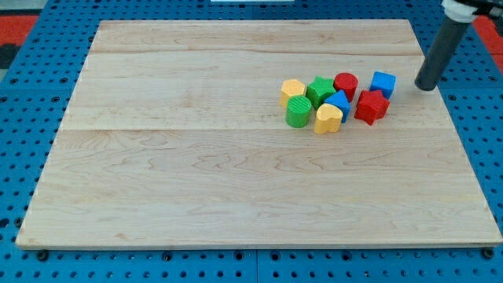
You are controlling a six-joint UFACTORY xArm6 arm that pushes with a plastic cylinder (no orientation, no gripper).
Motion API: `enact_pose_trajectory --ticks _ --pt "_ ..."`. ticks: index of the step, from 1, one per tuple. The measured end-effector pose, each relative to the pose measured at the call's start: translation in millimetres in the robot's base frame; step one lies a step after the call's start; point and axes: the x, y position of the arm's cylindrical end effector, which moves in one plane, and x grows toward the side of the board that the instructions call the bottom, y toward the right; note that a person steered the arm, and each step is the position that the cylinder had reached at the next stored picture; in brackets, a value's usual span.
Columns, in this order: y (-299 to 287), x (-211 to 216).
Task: Push the blue cube yellow hexagon and green circle into the group of blocks
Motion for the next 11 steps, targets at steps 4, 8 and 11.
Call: enact_pose_trajectory --ticks 4,8,11 --pt "-84.2 2.0" --pt "-53.7 -53.7" --pt "-97.8 -53.6"
